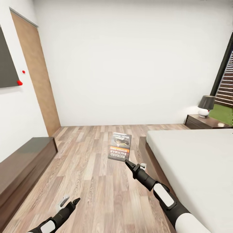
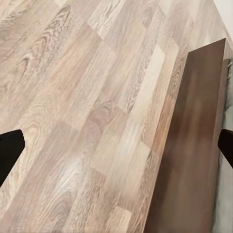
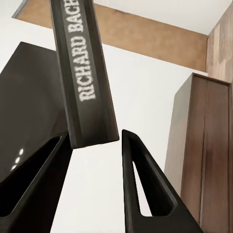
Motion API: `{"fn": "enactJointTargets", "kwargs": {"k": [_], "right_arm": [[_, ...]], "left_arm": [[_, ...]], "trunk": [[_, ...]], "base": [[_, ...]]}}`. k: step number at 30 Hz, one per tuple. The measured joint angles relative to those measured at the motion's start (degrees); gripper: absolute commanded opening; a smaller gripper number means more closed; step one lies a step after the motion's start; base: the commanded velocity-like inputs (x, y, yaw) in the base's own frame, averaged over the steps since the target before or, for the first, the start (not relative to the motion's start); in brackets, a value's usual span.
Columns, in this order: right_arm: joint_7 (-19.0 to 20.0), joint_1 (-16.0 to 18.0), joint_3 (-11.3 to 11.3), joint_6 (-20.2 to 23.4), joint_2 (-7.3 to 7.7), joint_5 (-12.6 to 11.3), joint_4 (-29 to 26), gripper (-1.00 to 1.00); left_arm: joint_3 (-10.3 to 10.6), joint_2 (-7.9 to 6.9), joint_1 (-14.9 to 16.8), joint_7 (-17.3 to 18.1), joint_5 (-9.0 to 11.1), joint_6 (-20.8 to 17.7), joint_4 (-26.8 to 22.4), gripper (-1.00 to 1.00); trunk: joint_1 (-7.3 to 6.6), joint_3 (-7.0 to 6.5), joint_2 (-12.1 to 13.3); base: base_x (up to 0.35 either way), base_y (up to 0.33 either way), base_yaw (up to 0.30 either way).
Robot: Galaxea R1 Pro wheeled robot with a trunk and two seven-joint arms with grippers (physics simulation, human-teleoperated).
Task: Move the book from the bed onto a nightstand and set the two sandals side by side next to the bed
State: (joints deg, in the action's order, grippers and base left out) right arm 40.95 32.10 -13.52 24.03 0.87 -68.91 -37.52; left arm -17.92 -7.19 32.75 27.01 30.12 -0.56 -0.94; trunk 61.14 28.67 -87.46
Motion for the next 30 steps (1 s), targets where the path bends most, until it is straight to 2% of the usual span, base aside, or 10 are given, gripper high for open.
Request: {"fn": "enactJointTargets", "kwargs": {"k": [30], "right_arm": [[-0.1,0.0,-0.2,0.1,-0.3,0.5,-0.1,-1.0]], "left_arm": [[0.0,0.0,0.0,0.0,0.0,0.0,0.0,1.0]], "trunk": [[0.01,0.0,0.0]], "base": [[0.018,0.009,-0.011]]}}
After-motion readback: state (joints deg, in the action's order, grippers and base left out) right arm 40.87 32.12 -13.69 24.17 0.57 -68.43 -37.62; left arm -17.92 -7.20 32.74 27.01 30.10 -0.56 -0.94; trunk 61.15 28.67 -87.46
